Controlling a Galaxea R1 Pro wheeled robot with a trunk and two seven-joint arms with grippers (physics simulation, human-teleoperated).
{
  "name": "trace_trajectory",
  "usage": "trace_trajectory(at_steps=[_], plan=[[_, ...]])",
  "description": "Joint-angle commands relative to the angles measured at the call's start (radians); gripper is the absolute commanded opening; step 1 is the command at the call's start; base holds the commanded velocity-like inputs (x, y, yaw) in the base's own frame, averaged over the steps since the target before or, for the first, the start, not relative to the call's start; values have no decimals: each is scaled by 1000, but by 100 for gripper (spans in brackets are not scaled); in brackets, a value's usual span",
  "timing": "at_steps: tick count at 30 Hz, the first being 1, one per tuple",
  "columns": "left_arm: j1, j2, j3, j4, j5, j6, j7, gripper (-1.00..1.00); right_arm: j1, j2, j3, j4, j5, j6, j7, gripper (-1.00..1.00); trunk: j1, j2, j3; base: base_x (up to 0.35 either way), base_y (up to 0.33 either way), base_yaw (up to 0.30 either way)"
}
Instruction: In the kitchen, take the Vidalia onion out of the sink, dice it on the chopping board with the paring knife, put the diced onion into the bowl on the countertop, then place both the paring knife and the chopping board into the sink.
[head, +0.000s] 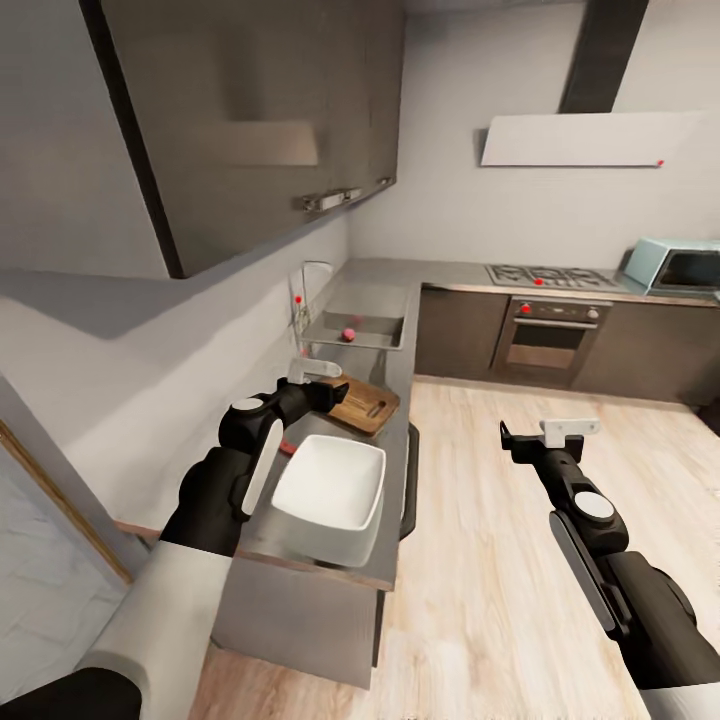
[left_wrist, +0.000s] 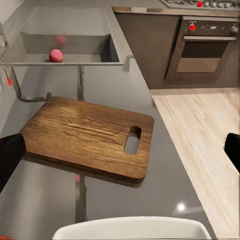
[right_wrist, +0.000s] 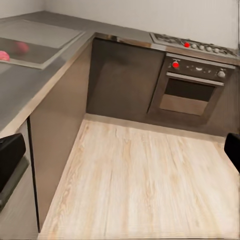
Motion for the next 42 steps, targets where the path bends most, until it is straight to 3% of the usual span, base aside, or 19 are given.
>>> trace_trajectory(at_steps=[1, 8, 11, 14, 15, 20, 25, 30, 40, 42], plan=[[-1, 0, 1, -1, -1, 5, -3, 100, -1, -1, 4, -1, -10, 4, -10, 100, 1, -2, -2, -54, 269, -211], [-1, 1, 2, -1, -1, 6, -3, 100, -1, -1, 4, -1, -10, 4, -10, 100, 1, -2, -2, -19, 127, -211], [-1, 26, 4, 21, -1, -2, -7, 100, -1, -1, 4, -1, -10, 4, -10, 100, 1, -2, -2, -1, 8, -211], [18, 42, 4, 63, -1, -140, -6, 100, -1, -1, 4, -1, -10, 4, -11, 100, 1, -2, -2, 0, 2, -208], [50, 47, 4, 87, 0, -326, -1, 100, -1, -1, 4, -1, -10, 4, -11, 100, 1, -2, -2, 0, 0, -206], [69, 50, 5, 96, 1, -410, 2, 100, -1, -1, 4, -1, -10, 4, -11, 100, 1, -2, -2, 0, 0, -205], [73, 50, 7, 99, 1, -427, 4, 100, -1, -1, 4, -1, -10, 4, -11, 100, 1, -2, -2, 0, 0, -138], [74, 51, 55, 96, 1, -416, 3, 100, -1, -1, 6, -1, -10, 4, -11, 100, 1, -2, -2, 0, 103, -12], [74, 49, 59, 89, 1, -415, 3, 100, -1, -1, 20, -1, -10, 4, -12, 100, 1, -2, -2, 0, 136, 0], [74, 49, 58, 87, 1, -415, 4, 100, -1, -1, 40, -1, -10, 4, -12, 100, 1, -2, -2, 0, 2, 0]])
